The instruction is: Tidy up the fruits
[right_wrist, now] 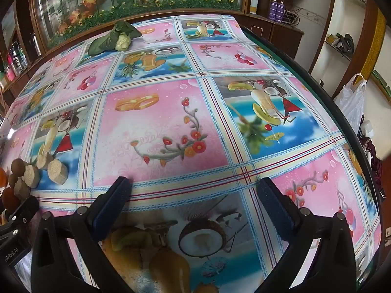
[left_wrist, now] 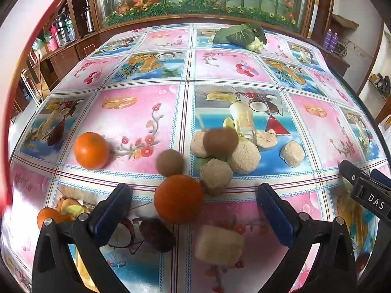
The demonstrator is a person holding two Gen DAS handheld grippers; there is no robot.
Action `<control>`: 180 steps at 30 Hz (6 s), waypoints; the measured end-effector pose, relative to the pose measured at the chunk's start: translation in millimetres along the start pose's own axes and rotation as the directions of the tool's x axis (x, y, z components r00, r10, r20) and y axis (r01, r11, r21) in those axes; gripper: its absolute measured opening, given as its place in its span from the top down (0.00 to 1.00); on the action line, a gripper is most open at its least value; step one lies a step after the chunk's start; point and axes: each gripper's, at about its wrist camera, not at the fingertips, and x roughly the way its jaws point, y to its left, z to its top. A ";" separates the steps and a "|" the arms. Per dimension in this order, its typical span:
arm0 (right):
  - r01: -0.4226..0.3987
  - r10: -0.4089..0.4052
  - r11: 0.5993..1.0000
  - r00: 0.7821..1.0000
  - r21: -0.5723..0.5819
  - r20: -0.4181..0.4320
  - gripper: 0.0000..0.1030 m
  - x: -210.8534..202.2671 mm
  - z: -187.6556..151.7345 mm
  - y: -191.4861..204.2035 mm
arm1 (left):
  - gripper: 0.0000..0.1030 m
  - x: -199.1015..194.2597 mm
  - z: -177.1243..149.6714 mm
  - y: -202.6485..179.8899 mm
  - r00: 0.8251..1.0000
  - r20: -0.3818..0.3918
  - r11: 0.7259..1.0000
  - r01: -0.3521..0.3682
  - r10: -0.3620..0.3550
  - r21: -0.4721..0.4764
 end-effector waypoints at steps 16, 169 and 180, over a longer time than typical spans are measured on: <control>0.000 0.000 1.000 1.000 0.000 -0.001 0.00 -0.4 0.1 -0.2 | 0.00 0.9 0.0 0.7 1.000 0.001 1.000 0.000 0.000 -0.002; -0.170 0.178 0.972 0.983 -0.164 0.034 0.77 -89.4 -105.1 4.5 | 0.82 -56.5 -25.3 32.6 0.993 0.015 0.980 0.111 -0.115 0.164; -0.267 0.291 0.928 0.955 -0.261 0.057 0.77 -113.1 -94.0 64.8 | 0.82 -112.3 -39.0 70.0 0.984 0.173 0.990 0.010 -0.035 0.143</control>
